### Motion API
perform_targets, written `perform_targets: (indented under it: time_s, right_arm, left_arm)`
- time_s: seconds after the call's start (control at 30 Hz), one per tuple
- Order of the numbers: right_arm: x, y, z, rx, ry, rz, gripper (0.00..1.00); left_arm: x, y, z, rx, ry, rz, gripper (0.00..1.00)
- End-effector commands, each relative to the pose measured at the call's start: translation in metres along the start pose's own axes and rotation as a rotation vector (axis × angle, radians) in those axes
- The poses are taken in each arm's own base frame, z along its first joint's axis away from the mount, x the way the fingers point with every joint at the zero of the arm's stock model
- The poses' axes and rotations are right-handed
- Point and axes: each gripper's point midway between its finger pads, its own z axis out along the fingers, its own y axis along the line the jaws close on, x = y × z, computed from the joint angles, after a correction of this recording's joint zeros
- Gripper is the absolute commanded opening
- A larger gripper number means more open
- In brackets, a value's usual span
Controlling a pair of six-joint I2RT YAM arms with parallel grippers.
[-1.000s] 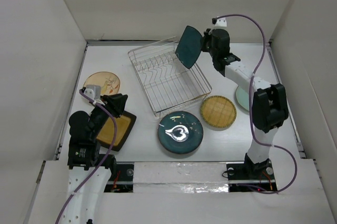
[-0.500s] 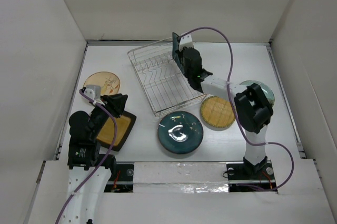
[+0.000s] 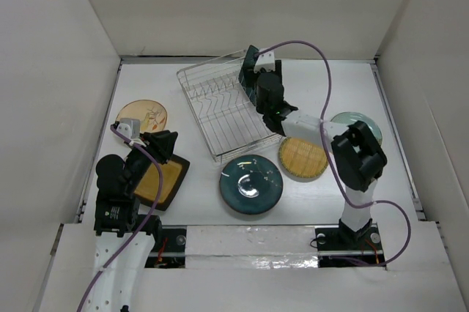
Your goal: Load the plates into the dish rack
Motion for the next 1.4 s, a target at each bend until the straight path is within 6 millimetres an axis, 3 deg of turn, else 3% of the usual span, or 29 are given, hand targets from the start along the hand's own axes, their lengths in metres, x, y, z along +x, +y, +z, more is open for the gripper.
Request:
perform_targets:
  time_s: [0.0,0.03,0.1,0.13,0.23,0.33,0.4,0.53,0.6,0.63,0.7,0.77,0.93,0.97,1.07,1.37]
  right_arm:
    - [-0.052,-0.023,-0.014,-0.018,-0.030,0.255,0.73]
    - [-0.070,-0.037,-0.023,-0.023,-0.048,0.307,0.73]
    - [-0.068,-0.035,-0.041,-0.085,-0.009,0.388,0.69]
    - [-0.067,-0.043,-0.061,-0.111,0.003,0.423,0.45]
    - [-0.040,-0.039,-0.108,-0.248,0.092,0.526,0.00]
    - [-0.007,-0.026,-0.153,-0.353,0.212,0.576,0.00]
    - [0.035,-0.029,-0.192,-0.370,0.350,0.590,0.00]
    - [0.100,-0.042,-0.257,-0.388,0.574,0.644,0.02]
    - [0.129,-0.053,-0.291,-0.371,0.704,0.645,0.18]
    - [0.135,-0.057,-0.298,-0.358,0.728,0.651,0.38]
    - [0.144,-0.058,-0.315,-0.382,0.790,0.657,0.59]
    - [0.149,-0.058,-0.324,-0.398,0.825,0.659,0.71]
    - [0.174,-0.038,-0.342,-0.474,0.954,0.670,0.73]
    - [0.185,-0.037,-0.345,-0.464,0.983,0.662,0.71]
    - [0.195,-0.031,-0.344,-0.462,0.990,0.689,0.66]
    - [0.208,-0.009,-0.342,-0.508,1.001,0.768,0.51]
  left_arm:
    - [-0.013,-0.009,-0.001,0.034,-0.039,0.020,0.28]
    - [-0.012,-0.008,0.000,0.033,-0.036,0.019,0.27]
    - [-0.014,-0.009,-0.001,0.034,-0.043,0.022,0.27]
    - [-0.015,-0.009,-0.002,0.034,-0.045,0.024,0.27]
    - [-0.015,-0.010,-0.002,0.035,-0.047,0.023,0.25]
    - [-0.016,-0.012,-0.003,0.043,-0.047,0.028,0.12]
    - [-0.017,-0.011,-0.003,0.038,-0.051,0.028,0.00]
    - [-0.017,-0.007,-0.003,0.018,-0.059,0.024,0.00]
    - [-0.018,-0.008,-0.003,0.019,-0.060,0.025,0.00]
    - [-0.018,-0.008,-0.004,0.019,-0.061,0.025,0.00]
    - [-0.018,-0.008,-0.004,0.022,-0.061,0.026,0.04]
    - [-0.017,-0.009,-0.003,0.030,-0.055,0.025,0.10]
    - [-0.018,-0.011,-0.004,0.035,-0.060,0.027,0.21]
    - [-0.018,-0.011,-0.004,0.036,-0.062,0.028,0.21]
    - [-0.019,-0.012,-0.005,0.040,-0.064,0.030,0.22]
    - [-0.019,-0.012,-0.005,0.043,-0.064,0.030,0.22]
